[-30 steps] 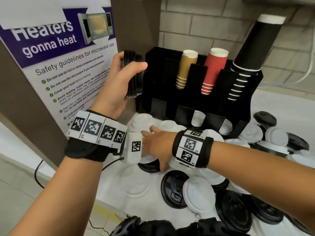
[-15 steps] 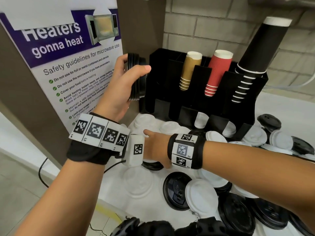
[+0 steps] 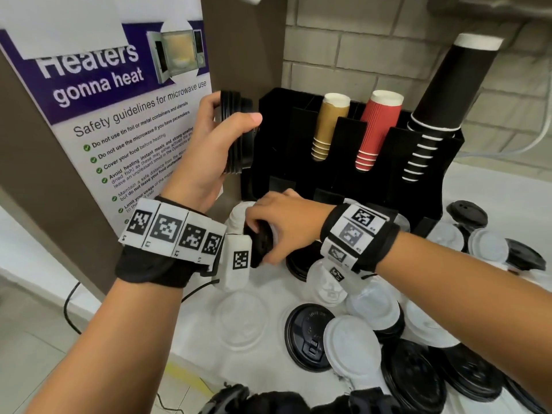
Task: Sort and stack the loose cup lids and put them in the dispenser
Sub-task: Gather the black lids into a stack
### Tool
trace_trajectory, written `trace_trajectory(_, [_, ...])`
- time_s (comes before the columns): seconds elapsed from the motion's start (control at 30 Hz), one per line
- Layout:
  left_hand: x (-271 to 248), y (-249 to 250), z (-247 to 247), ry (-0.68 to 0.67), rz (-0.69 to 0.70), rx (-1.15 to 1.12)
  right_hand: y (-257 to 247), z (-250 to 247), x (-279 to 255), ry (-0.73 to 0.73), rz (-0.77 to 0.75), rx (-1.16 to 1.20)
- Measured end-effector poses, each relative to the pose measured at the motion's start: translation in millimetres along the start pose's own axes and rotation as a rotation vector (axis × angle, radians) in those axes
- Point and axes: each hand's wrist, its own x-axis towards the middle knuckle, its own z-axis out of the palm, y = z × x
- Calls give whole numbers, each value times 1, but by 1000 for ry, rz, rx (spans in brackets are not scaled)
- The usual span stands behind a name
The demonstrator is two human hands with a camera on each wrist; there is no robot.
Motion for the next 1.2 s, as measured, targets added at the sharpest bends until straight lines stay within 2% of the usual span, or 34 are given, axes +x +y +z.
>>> trace_trajectory(0.1, [1,-4,-1,14,19,42,12,-5,-4,84,77,88])
trace_trajectory(0.27, [1,-20,-7,79,11,148,31,-18,-17,113,107,265])
trace_trajectory(0.33, [1,-29,-9,76,-27,191,39,-24,-25,173,99,321])
trace_trajectory(0.43, [-1,-46,-7,-3,-154,226,45,-35,-37,272,99,416])
trace_trajectory(0.63, [-7,-59,11,-111,-338,63,39,-31,-46,447,54,766])
trace_trajectory(0.8, [-8,-62,28,-188,-374,-25,38,-14,-51,620,95,947])
trace_trajectory(0.97, [-10,-63,40,-226,-370,-49,44,-10,-61,691,69,1004])
trace_trajectory(1.2, [-15,-65,57,-174,-346,-148,44,-7,-66,765,85,1008])
